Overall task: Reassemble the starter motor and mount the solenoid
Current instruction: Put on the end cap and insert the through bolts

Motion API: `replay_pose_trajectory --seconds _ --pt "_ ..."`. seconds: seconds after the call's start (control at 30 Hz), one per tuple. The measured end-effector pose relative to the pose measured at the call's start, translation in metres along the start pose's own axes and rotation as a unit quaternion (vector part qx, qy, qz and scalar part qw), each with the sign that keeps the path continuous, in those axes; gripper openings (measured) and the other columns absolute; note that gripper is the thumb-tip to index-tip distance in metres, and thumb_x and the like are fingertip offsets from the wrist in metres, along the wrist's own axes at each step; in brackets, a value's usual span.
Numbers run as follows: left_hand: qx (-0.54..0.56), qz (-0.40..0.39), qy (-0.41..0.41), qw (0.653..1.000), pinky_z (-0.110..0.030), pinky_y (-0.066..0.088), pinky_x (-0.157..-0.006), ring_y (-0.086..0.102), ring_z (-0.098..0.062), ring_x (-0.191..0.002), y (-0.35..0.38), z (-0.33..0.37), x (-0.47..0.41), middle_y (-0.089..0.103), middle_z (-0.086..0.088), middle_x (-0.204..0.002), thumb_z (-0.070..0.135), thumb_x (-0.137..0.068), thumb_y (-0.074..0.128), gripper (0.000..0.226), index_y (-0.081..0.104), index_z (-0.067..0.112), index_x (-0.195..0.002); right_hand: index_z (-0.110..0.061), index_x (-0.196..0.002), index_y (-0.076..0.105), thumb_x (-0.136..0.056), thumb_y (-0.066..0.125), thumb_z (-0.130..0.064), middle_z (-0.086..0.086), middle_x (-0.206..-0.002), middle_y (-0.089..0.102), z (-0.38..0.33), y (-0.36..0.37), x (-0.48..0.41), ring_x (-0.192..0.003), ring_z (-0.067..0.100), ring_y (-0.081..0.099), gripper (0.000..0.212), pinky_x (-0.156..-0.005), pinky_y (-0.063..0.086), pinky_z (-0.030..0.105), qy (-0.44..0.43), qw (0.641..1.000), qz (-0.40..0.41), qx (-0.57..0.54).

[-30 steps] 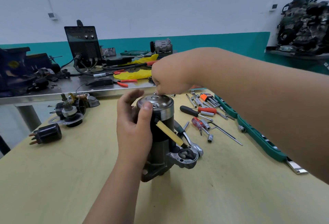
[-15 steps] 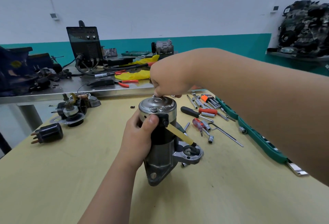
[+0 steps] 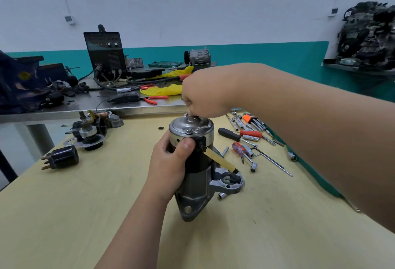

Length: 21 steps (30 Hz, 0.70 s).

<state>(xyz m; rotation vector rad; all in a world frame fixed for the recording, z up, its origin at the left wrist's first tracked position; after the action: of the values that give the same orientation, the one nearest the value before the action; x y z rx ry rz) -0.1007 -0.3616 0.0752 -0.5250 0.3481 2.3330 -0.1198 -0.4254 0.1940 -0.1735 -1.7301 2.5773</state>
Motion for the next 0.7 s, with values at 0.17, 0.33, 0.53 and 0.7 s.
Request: replay_pose_trajectory --seconds 0.17,0.33,0.53,0.7 --pt "-0.031 0.043 0.019 0.998 -0.018 0.053 -0.071 0.067 -0.001 -0.086 -0.018 0.004 0.005 0.074 0.016 -0.088 0.058 -0.059 0.063 0.048 0.066 0.032 -0.099 -0.021 -0.087 0.061 -0.098 0.042 -0.023 -0.002 -0.086 0.061 0.030 0.027 0.018 -0.077 0.016 0.057 0.022 -0.063 0.044 0.027 0.008 0.993 0.058 -0.101" --pt "-0.066 0.068 0.041 0.995 -0.014 0.051 -0.068 0.067 0.004 -0.083 -0.052 0.016 0.007 0.073 0.021 -0.086 0.059 -0.058 0.062 0.047 0.065 0.034 -0.097 -0.032 -0.139 0.036 -0.088 0.053 -0.011 0.002 -0.152 0.025 0.014 0.169 0.073 -0.134 0.026 0.030 0.057 -0.104 0.038 0.045 -0.081 0.990 -0.102 0.063" --pt "-0.207 -0.067 0.010 0.976 -0.011 0.049 -0.070 0.068 0.001 -0.091 -0.043 0.029 0.000 0.073 0.020 -0.095 0.056 -0.057 0.072 0.041 0.070 0.045 -0.097 -0.023 -0.129 0.055 -0.097 0.044 -0.025 -0.003 -0.139 0.048 -0.010 0.190 0.083 -0.141 0.021 0.023 0.034 -0.117 0.005 0.039 -0.173 0.985 -0.009 0.021" --pt "-0.309 -0.071 -0.048 0.947 -0.017 0.048 -0.073 0.067 0.006 -0.087 -0.046 0.014 0.005 0.071 0.026 -0.094 0.059 -0.048 0.078 0.053 0.066 0.049 -0.099 -0.025 -0.122 0.055 -0.097 0.038 -0.037 -0.006 -0.132 0.051 0.009 0.182 0.083 -0.131 0.012 0.036 0.032 -0.119 0.005 0.030 -0.058 0.994 0.041 -0.079"
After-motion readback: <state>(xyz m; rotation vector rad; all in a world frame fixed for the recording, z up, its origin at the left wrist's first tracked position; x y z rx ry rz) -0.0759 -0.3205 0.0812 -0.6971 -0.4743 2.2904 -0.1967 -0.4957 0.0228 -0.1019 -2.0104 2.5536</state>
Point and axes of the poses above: each hand's wrist, its own x-axis away from the middle knuckle, its own y-axis out of the palm, z = x × y, the point moved 9 cm from there along -x, towards the middle knuckle
